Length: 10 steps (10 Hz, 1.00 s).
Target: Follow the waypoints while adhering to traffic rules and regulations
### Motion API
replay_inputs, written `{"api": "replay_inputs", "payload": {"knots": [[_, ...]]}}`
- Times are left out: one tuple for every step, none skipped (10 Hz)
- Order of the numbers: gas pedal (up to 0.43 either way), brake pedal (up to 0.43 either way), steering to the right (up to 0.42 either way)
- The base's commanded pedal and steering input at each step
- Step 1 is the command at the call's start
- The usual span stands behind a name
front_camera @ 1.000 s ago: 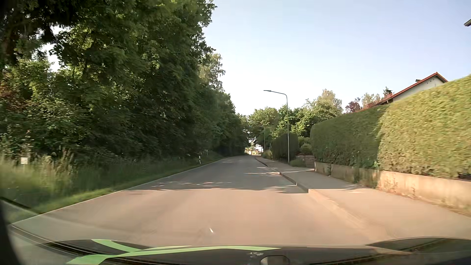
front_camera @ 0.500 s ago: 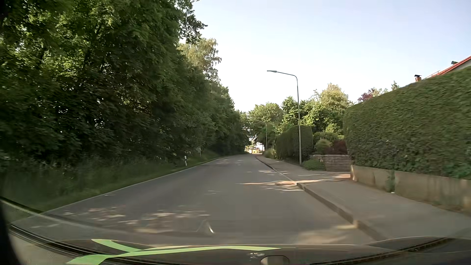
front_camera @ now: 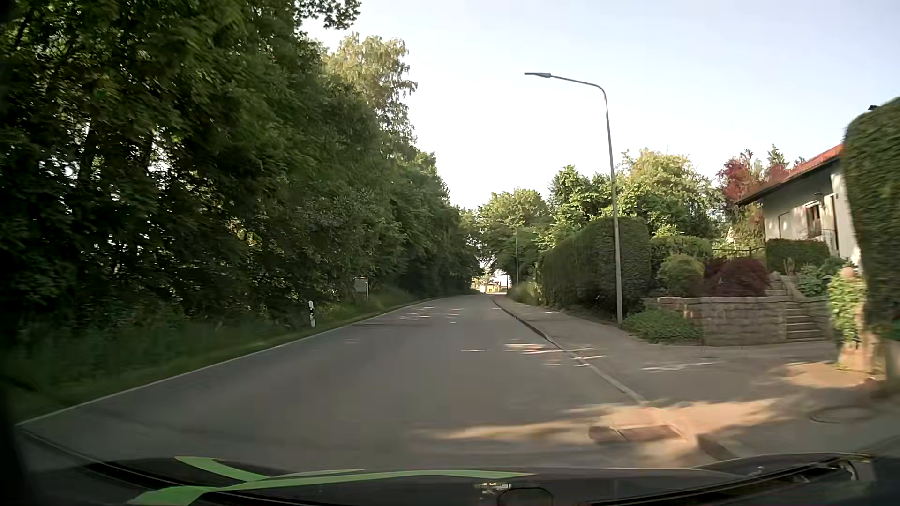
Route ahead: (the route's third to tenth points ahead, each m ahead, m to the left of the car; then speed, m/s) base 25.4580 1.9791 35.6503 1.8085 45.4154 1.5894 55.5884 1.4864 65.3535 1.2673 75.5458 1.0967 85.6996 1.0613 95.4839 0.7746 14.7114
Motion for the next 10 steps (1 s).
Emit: {"api": "replay_inputs", "payload": {"knots": [[0.087, 0.000, -0.009], [0.087, 0.000, -0.009], [0.098, 0.000, -0.009], [0.110, 0.000, -0.007], [0.130, 0.000, -0.005], [0.138, 0.000, -0.005], [0.169, 0.000, -0.005], [0.177, 0.000, -0.005], [0.177, 0.000, -0.004], [0.177, 0.000, -0.003]]}}
